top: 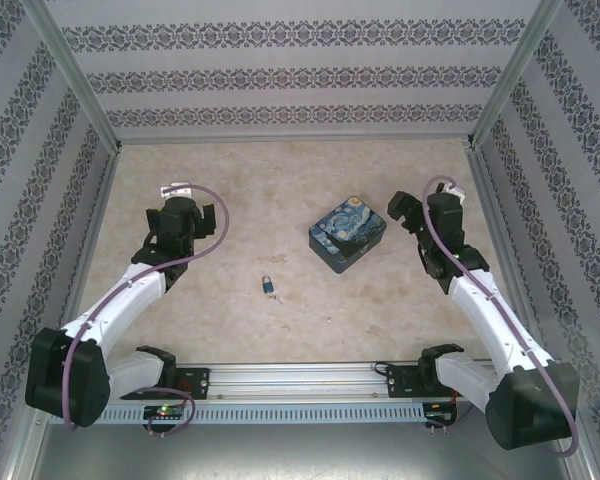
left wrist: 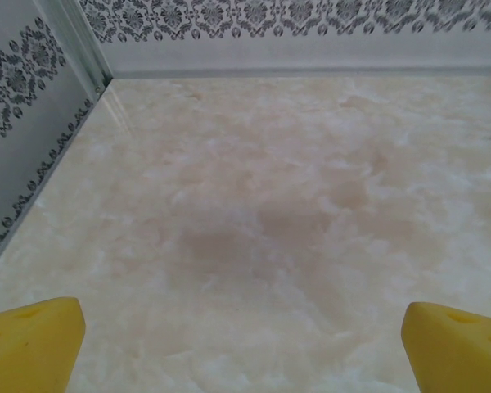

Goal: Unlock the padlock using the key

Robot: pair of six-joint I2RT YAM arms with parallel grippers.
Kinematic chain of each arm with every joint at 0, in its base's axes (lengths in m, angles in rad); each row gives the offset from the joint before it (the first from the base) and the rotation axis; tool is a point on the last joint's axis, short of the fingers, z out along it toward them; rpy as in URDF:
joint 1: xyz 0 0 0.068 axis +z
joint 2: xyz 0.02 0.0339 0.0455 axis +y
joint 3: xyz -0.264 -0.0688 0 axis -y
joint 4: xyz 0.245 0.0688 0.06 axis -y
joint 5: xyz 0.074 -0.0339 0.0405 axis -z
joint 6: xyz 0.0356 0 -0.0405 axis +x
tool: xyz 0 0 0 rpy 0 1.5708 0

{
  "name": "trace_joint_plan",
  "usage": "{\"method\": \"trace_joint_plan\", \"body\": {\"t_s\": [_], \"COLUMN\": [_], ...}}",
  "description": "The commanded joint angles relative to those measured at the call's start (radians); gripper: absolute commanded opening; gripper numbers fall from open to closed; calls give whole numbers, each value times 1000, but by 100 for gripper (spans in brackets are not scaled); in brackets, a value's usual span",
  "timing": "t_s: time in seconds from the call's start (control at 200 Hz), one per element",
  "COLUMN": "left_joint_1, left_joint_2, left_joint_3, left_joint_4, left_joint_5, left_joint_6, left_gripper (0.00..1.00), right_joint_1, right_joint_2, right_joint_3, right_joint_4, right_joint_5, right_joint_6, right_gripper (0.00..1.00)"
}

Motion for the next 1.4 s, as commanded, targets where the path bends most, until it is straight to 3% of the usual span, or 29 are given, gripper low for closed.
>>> {"method": "trace_joint_plan", "body": {"t_s": [0.0,0.34,0.405,0.515,0.605,0.719,0.774,0.824,0.889,1.019,1.184,1.274,1.394], "left_joint_1": [38,108,119,147,167,174,179,186,194,234,236,236,236], "left_joint_2": [32,205,210,251,300,397,385,397,390,391,391,392,393], "left_joint_3": [-76,-307,-308,-370,-366,-353,-324,-327,-315,-293,-295,-296,-298], "left_joint_4": [212,668,669,844,876,950,860,894,856,811,814,818,817], "left_joint_5": [-50,-17,25,154,180,210,226,240,260,341,345,345,345], "left_joint_6": [110,71,79,122,110,119,112,115,109,92,91,93,93], "left_gripper": [100,100,99,99,99,99,100,99,99,99,100,100,99], "right_joint_1": [-24,-95,-97,-97,-96,-102,-103,-95,-81,-154,-138,-96,-93], "right_joint_2": [16,98,145,240,311,365,425,447,525,485,494,487,491], "right_joint_3": [-30,-163,-198,-290,-330,-372,-440,-453,-473,-396,-396,-396,-397], "right_joint_4": [90,355,438,671,822,963,1156,1167,1332,1111,1112,1118,1117], "right_joint_5": [181,203,204,215,208,108,45,-15,-25,-93,-66,76,53], "right_joint_6": [-158,-345,-377,-440,-477,-506,-533,-564,-587,-505,-523,-529,-542], "right_gripper": [98,98,98,98,98,98,98,98,98,98,98,98,98]}}
